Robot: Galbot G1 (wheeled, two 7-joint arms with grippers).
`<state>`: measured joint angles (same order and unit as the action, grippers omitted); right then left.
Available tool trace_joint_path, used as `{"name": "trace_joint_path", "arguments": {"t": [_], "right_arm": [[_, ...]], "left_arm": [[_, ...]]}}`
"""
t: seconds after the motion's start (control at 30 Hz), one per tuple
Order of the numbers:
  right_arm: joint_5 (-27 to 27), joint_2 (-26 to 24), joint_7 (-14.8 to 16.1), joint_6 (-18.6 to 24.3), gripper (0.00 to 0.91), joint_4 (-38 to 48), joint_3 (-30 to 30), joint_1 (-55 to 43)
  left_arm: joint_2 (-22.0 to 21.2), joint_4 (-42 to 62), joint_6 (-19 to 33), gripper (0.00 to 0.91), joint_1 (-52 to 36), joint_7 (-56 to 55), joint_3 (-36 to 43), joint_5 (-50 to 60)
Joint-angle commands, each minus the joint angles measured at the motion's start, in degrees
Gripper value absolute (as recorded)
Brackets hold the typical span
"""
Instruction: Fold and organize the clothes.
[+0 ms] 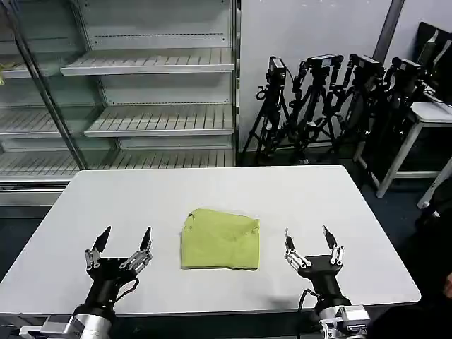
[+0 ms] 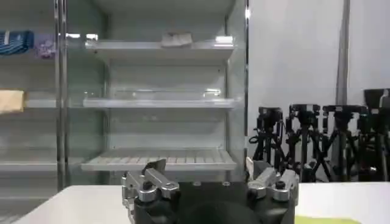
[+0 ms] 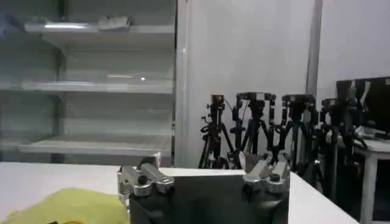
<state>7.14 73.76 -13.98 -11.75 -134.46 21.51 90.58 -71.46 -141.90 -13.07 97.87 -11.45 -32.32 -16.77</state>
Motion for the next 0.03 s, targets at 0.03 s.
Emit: {"name": "trace_joint_path", "arguments": {"t": [0.03], "right_arm": [[2.3, 0.1, -0.6, -0.5, 0.907, -0.3, 0.3, -0.3]], "left_arm": [[0.0, -0.7, -0.1, 0.907, 0.7, 0.3, -0.4, 0.2]]}}
